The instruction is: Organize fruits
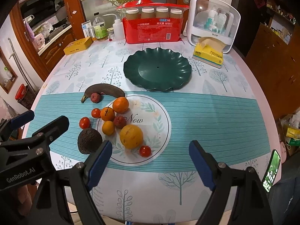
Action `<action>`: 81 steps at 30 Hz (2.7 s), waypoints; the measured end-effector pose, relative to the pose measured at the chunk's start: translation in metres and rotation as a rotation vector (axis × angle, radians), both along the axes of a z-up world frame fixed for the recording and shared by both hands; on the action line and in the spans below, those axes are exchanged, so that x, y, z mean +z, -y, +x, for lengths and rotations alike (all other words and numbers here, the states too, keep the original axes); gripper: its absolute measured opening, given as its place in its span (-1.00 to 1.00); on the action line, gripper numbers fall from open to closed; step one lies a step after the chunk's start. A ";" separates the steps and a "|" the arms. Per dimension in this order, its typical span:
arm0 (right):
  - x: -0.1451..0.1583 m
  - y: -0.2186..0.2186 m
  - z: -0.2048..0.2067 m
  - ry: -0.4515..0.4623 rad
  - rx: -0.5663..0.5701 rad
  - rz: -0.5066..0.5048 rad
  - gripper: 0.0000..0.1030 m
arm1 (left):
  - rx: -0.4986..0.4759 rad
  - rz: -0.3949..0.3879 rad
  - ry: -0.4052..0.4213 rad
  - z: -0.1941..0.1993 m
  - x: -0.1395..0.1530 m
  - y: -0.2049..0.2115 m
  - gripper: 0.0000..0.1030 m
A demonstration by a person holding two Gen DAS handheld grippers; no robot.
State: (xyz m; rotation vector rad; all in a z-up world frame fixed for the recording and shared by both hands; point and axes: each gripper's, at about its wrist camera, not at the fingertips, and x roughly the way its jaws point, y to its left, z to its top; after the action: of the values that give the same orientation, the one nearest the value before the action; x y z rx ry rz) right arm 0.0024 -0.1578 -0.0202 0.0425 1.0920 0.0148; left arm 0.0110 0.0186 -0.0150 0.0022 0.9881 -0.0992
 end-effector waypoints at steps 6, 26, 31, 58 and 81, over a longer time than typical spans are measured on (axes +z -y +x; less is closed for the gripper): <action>-0.002 0.005 -0.001 -0.008 -0.010 0.010 0.65 | 0.009 0.004 -0.003 -0.001 -0.001 0.000 0.98; 0.005 0.026 -0.014 0.046 -0.058 0.039 0.64 | 0.061 0.006 -0.024 -0.013 -0.012 -0.003 0.97; 0.005 0.023 -0.016 0.051 -0.042 0.042 0.64 | 0.053 0.008 -0.034 -0.014 -0.015 -0.001 0.97; -0.011 0.016 -0.005 0.013 0.004 0.056 0.62 | 0.026 0.020 -0.115 0.010 -0.041 0.007 0.97; -0.102 0.020 0.015 -0.239 0.054 0.183 0.06 | 0.058 -0.031 -0.328 0.028 -0.116 -0.028 0.97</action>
State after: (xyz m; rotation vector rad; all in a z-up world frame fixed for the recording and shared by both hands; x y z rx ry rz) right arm 0.0178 -0.1777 -0.1218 0.1829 1.3277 0.1616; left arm 0.0386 0.0467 -0.1312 -0.0732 1.3135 -0.0626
